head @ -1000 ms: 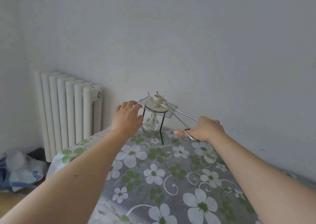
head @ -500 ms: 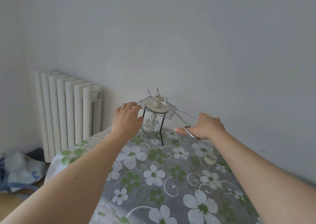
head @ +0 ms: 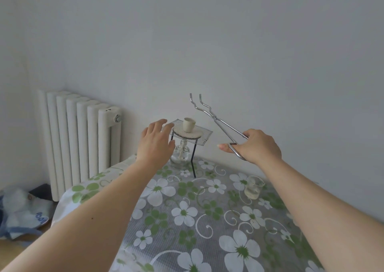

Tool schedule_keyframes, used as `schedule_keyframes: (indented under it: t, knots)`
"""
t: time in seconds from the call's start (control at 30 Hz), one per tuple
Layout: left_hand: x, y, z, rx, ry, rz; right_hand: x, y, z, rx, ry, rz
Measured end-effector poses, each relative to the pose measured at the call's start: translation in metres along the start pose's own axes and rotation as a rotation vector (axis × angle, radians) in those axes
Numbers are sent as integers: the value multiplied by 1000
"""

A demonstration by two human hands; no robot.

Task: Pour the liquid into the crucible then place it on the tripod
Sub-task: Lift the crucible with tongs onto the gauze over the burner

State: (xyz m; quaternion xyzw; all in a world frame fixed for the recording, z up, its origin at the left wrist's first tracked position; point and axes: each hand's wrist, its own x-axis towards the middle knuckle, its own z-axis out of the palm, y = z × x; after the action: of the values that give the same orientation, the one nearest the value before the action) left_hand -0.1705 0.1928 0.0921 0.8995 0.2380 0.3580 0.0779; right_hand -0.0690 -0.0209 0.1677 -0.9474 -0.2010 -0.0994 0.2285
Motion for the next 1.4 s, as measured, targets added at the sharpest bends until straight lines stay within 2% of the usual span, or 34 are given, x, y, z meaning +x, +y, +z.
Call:
schedule_keyframes:
  t: [0.17,0.33,0.63,0.9,1.13,1.4]
  knots:
    - [-3,35,0,-32,-19,73,-13,20,-16,25,63,61]
    - [-7,75,5,-51,-81,142,-29,46,-32,-115,80,102]
    - [-36,173,32,-85,-208,304,-77,151,-65,-205,62,269]
    - [-69,246,64,-108,-307,453,-115,250,-64,-308,-1,439]
    - [-84,278,84,-82,-358,534,-128,308,-58,-402,-4,556]
    - [-83,272,99,-59,-389,517,-115,324,-43,-429,-10,572]
